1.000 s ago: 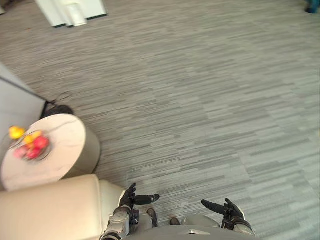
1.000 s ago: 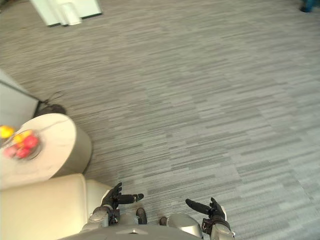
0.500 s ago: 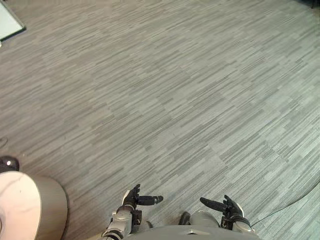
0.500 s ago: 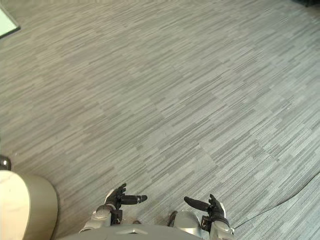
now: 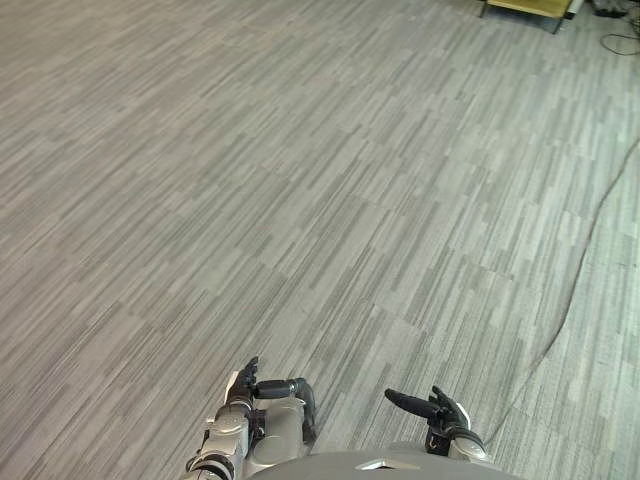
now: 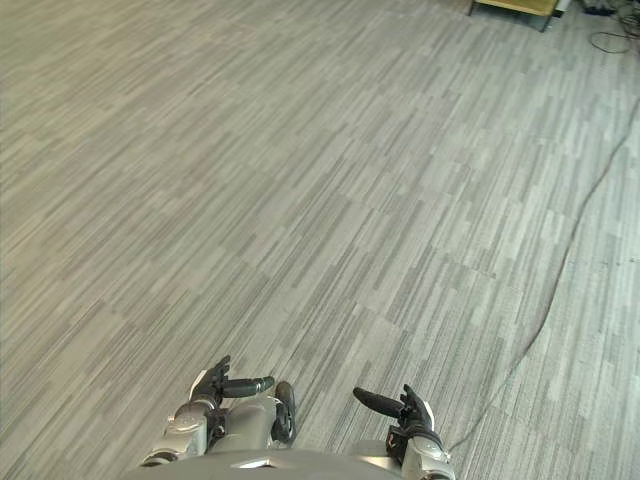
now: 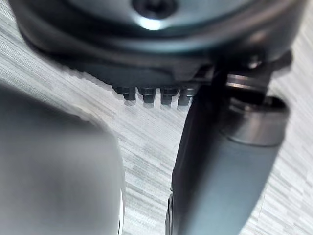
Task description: Pick up cushions and gather them together orderly.
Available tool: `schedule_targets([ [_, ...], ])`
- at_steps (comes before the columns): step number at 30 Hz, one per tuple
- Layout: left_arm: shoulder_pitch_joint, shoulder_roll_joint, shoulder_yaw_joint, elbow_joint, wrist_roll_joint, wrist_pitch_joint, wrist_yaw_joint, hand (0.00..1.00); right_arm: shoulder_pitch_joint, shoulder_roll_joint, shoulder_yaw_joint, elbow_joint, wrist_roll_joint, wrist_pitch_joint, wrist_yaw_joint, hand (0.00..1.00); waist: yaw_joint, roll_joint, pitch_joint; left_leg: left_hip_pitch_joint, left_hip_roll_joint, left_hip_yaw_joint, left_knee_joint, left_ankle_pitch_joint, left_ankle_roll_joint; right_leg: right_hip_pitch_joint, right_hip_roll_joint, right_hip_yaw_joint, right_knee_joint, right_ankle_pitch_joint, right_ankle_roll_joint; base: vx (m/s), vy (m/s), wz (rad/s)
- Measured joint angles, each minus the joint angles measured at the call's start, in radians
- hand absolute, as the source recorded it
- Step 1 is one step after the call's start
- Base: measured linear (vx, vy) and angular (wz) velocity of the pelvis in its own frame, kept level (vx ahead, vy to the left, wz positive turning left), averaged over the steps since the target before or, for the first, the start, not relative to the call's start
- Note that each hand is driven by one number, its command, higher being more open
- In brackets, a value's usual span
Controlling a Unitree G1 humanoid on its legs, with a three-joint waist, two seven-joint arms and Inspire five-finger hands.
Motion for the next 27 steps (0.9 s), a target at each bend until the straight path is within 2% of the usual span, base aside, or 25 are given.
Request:
schedule_targets([
  [1,0.0,0.006,-0.032,0.012,0.0,0.001,0.002,1.0,-0.009,-0.005,-0.001,-0.001,-0.004,-0.001,0.001,1.0,-0.009,-0.001,0.0,0.065,-0.003,0.024,-0.036,-0.008,0.003,-0.077,-0.026,-0.044,0.159,-0.015,-0.007,0.39,0.015,-0.46],
  [2,-0.004,0.008,-0.077,0.025,0.001,0.002,0.003,1.0,-0.01,-0.017,0.001,-0.009,-0.017,-0.003,0.005,1.0,-0.029,0.006,-0.002,0.124,-0.001,0.024,-0.08,-0.007,0.003,-0.121,-0.062,-0.171,0.214,-0.044,-0.055,0.48,0.005,-0.39],
  [3,-0.005,0.005,-0.093,0.029,0.0,0.002,0.002,1.0,-0.01,-0.024,0.003,-0.013,-0.02,-0.005,0.005,1.0,-0.033,0.017,-0.002,0.155,0.008,0.026,-0.108,-0.005,-0.001,-0.142,-0.069,-0.237,0.212,-0.061,-0.084,0.5,-0.065,-0.25],
  [4,-0.009,-0.001,-0.113,0.031,0.001,0.002,0.001,1.0,-0.011,-0.03,0.003,-0.025,-0.023,-0.009,0.005,1.0,-0.034,0.037,-0.001,0.2,0.036,0.048,-0.148,0.003,-0.014,-0.185,-0.061,-0.332,0.164,-0.083,-0.121,0.42,-0.109,-0.32],
  [6,-0.009,-0.008,-0.114,0.031,0.002,0.002,0.001,1.0,-0.011,-0.032,0.002,-0.05,-0.038,-0.013,0.005,1.0,-0.036,0.051,0.001,0.236,0.076,0.064,-0.166,0.004,-0.015,-0.252,-0.043,-0.419,0.05,-0.087,-0.129,0.43,-0.167,-0.31],
  [7,-0.007,-0.008,-0.115,0.031,0.003,0.002,0.0,1.0,-0.01,-0.031,0.003,-0.068,-0.038,-0.014,0.004,1.0,-0.037,0.049,0.001,0.263,0.095,0.078,-0.177,0.004,-0.016,-0.3,-0.033,-0.456,-0.097,-0.049,-0.116,0.46,-0.239,-0.21],
  [8,-0.005,-0.003,-0.116,0.033,0.002,0.003,0.0,1.0,-0.007,-0.031,0.004,-0.068,-0.036,-0.014,0.005,1.0,-0.042,0.032,-0.008,0.294,0.089,0.08,-0.197,0.005,-0.052,-0.312,-0.014,-0.46,-0.206,0.106,-0.165,0.59,-0.333,-0.17],
  [9,-0.004,-0.005,-0.115,0.042,0.003,0.004,0.002,1.0,-0.01,-0.032,0.001,-0.065,-0.037,-0.013,0.004,1.0,-0.044,0.046,-0.009,0.307,0.103,0.08,-0.203,0.004,-0.059,-0.301,-0.002,-0.461,-0.203,0.093,-0.169,0.49,-0.311,-0.42],
  [10,-0.006,-0.031,-0.114,0.047,0.005,0.007,0.001,1.0,-0.014,-0.052,0.003,-0.063,-0.048,-0.016,0.002,1.0,-0.031,0.086,-0.018,0.312,0.136,0.076,-0.203,0.023,-0.067,-0.298,0.046,-0.453,-0.21,0.079,-0.187,0.51,-0.375,-0.51],
  [11,-0.01,-0.044,-0.114,0.046,0.012,0.008,-0.001,1.0,-0.018,-0.063,0.002,-0.059,-0.051,-0.018,0.001,1.0,-0.034,0.097,-0.018,0.315,0.146,0.073,-0.182,0.047,-0.087,-0.295,0.061,-0.444,-0.21,0.056,-0.192,0.59,-0.474,-0.64],
  [13,-0.022,-0.069,-0.113,0.048,0.027,0.011,0.0,1.0,-0.026,-0.075,-0.01,-0.033,-0.051,-0.007,0.002,1.0,-0.043,0.117,-0.014,0.286,0.193,0.059,-0.036,0.09,-0.123,-0.234,0.102,-0.442,-0.264,0.039,-0.209,0.48,-0.38,-0.34],
  [14,-0.026,-0.076,-0.112,0.046,0.033,0.011,-0.002,1.0,-0.025,-0.077,-0.008,-0.02,-0.049,-0.003,-0.001,1.0,-0.053,0.12,-0.011,0.236,0.231,0.017,0.122,0.126,-0.121,-0.171,0.132,-0.44,-0.327,0.039,-0.209,0.31,-0.24,-0.29],
  [15,-0.028,-0.077,-0.1,0.033,0.036,0.011,-0.005,1.0,-0.016,-0.076,0.0,-0.016,-0.046,-0.001,-0.001,1.0,-0.052,0.109,0.002,0.149,0.28,-0.042,0.375,0.159,-0.113,-0.073,0.167,-0.43,-0.41,0.042,-0.212,0.39,-0.276,-0.33],
  [16,-0.028,-0.078,-0.093,0.025,0.037,0.01,-0.006,1.0,-0.009,-0.075,0.002,-0.017,-0.046,-0.003,-0.002,1.0,-0.05,0.106,0.006,0.108,0.298,-0.058,0.503,0.134,-0.104,-0.032,0.182,-0.418,-0.439,0.042,-0.214,0.38,-0.201,-0.63],
  [17,-0.023,-0.077,-0.077,-0.004,0.039,0.009,-0.006,1.0,0.005,-0.073,0.003,-0.017,-0.046,-0.003,-0.003,1.0,-0.042,0.099,0.007,0.023,0.308,-0.068,0.707,0.069,-0.097,0.06,0.205,-0.386,-0.5,0.04,-0.218,0.31,-0.112,-0.66],
  [18,-0.023,-0.079,-0.066,-0.011,0.039,0.006,-0.005,1.0,0.012,-0.07,0.003,-0.017,-0.046,-0.004,-0.004,1.0,-0.037,0.092,0.005,-0.019,0.293,-0.061,0.738,0.04,-0.092,0.096,0.208,-0.364,-0.529,0.04,-0.218,0.46,-0.125,-0.94],
  [19,-0.025,-0.08,-0.063,-0.029,0.038,-0.005,-0.003,1.0,0.012,-0.07,0.003,-0.01,-0.046,-0.004,-0.005,1.0,-0.028,0.086,0.01,-0.1,0.258,-0.046,0.71,-0.005,-0.082,0.135,0.209,-0.324,-0.568,0.041,-0.216,0.37,-0.075,-0.78],
  [20,-0.025,-0.081,-0.063,-0.041,0.037,-0.013,-0.003,1.0,0.008,-0.07,0.002,-0.001,-0.046,-0.003,-0.005,1.0,-0.024,0.086,0.012,-0.13,0.245,-0.034,0.67,-0.02,-0.077,0.147,0.209,-0.306,-0.58,0.042,-0.215,0.46,-0.056,-0.92],
  [21,-0.028,-0.085,-0.064,-0.053,0.034,-0.025,-0.003,1.0,0.0,-0.07,-0.001,0.012,-0.041,0.001,-0.006,1.0,-0.011,0.085,0.015,-0.172,0.207,-0.014,0.562,-0.037,-0.069,0.17,0.202,-0.274,-0.601,0.043,-0.213,0.4,0.012,-0.85],
  [23,-0.032,-0.094,-0.064,-0.063,0.032,-0.035,-0.003,1.0,-0.003,-0.068,-0.001,0.025,-0.038,0.008,-0.006,1.0,0.002,0.073,0.023,-0.189,0.129,-0.007,0.322,-0.032,-0.07,0.208,0.176,-0.235,-0.636,0.041,-0.205,0.43,0.053,-0.89],
  [24,-0.035,-0.104,-0.064,-0.062,0.03,-0.043,-0.003,1.0,-0.001,-0.064,0.0,0.026,-0.039,0.009,-0.006,1.0,0.008,0.068,0.025,-0.194,0.06,-0.012,0.037,0.049,-0.061,0.25,0.154,-0.197,-0.681,0.03,-0.185,0.37,0.08,-0.73],
  [25,-0.034,-0.107,-0.065,-0.061,0.03,-0.045,-0.003,1.0,0.001,-0.063,-0.001,0.024,-0.037,0.009,-0.006,1.0,0.008,0.071,0.024,-0.194,0.05,-0.012,-0.034,0.077,-0.06,0.257,0.156,-0.187,-0.694,0.028,-0.179,0.38,0.094,-0.9],
  [26,-0.036,-0.109,-0.069,-0.062,0.029,-0.05,-0.003,1.0,0.005,-0.062,0.005,0.022,-0.038,0.008,-0.007,1.0,0.013,0.076,0.021,-0.206,0.044,-0.021,-0.106,0.195,-0.037,0.286,0.163,-0.152,-0.72,0.014,-0.155,0.54,0.13,-0.78],
  [27,-0.043,-0.099,-0.066,-0.058,0.029,-0.046,0.001,1.0,0.012,-0.04,0.025,0.015,-0.038,0.005,-0.008,1.0,0.018,0.053,0.016,-0.185,0.031,-0.021,-0.102,0.265,0.007,0.316,0.145,-0.13,-0.726,0.007,-0.143,0.56,0.119,-0.66],
])
